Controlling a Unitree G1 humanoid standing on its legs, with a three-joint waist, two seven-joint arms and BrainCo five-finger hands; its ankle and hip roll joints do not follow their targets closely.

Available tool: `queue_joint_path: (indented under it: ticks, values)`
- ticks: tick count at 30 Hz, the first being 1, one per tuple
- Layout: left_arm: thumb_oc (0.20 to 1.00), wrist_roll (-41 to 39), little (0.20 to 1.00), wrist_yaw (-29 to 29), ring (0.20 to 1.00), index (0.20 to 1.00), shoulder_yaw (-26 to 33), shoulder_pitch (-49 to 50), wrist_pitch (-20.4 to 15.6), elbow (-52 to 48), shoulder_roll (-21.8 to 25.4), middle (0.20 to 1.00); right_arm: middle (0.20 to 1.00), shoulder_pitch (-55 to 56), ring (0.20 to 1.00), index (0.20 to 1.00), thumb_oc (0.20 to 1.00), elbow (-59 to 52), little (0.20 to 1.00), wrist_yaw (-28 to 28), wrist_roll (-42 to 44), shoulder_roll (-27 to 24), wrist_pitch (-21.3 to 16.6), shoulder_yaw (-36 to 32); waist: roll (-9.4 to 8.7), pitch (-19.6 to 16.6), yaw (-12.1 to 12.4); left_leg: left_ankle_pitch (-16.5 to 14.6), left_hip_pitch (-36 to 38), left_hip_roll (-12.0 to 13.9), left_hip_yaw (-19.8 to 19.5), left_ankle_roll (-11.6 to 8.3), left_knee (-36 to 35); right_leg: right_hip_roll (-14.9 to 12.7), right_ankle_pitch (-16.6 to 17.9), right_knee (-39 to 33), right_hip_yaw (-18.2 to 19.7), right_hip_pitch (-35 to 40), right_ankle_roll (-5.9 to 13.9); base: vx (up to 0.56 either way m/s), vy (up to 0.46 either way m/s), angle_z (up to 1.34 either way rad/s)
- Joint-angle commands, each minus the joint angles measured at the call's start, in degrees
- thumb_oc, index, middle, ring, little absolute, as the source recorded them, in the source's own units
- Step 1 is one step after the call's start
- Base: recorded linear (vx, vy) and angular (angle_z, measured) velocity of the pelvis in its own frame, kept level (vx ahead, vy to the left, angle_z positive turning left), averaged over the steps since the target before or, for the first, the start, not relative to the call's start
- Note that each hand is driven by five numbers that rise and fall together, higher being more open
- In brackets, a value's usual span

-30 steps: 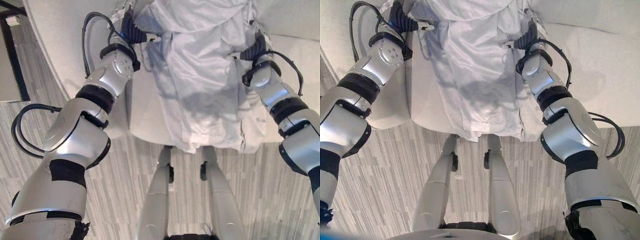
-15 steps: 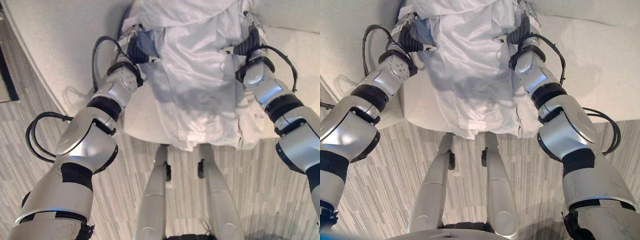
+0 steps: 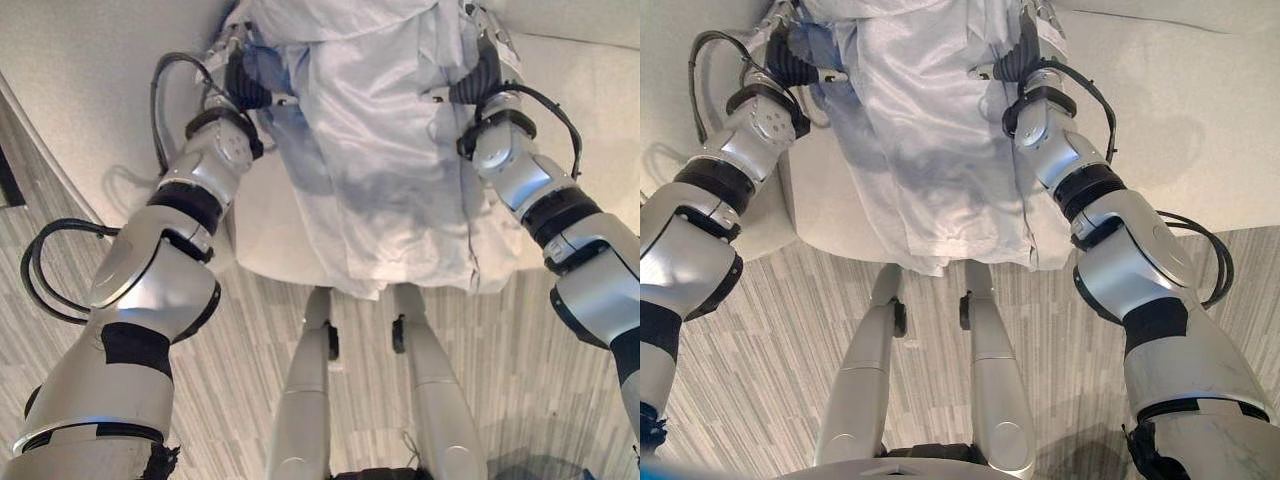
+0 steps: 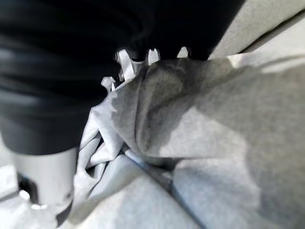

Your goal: Hang the clothes on the sofa on the clothes rack.

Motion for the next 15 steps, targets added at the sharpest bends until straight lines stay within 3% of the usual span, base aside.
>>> queue_joint_path:
  ticks: [1,15]
  values:
    - [1.0,2.49,1.0,4.38,1.0,1.0,0.18,-7.02,0.13,1.77,4.67,1.0,1.0,-1.69,1.0,1.0,1.0,-2.76,1.0,-0.73,-2.94,2.97,-3.5,-1.42,-0.05,0.7,1.84,2.54,3.87,-1.41,-4.69,0.1,-7.19,-1.11,-6.49,0.69,0.64,4.32,6.79,0.0,0.0,0.0]
    - [1.0,7.58,1.0,3.85,1.0,1.0,-5.18,-11.55,1.72,3.02,4.19,1.0,1.0,-0.23,1.0,1.0,1.0,-7.47,1.0,-1.72,-3.98,3.47,-4.12,-2.18,-0.4,1.07,0.73,2.63,2.28,-1.22,-4.39,0.13,-7.19,-1.25,-6.13,0.69,0.69,2.62,7.01,0.0,0.002,0.0]
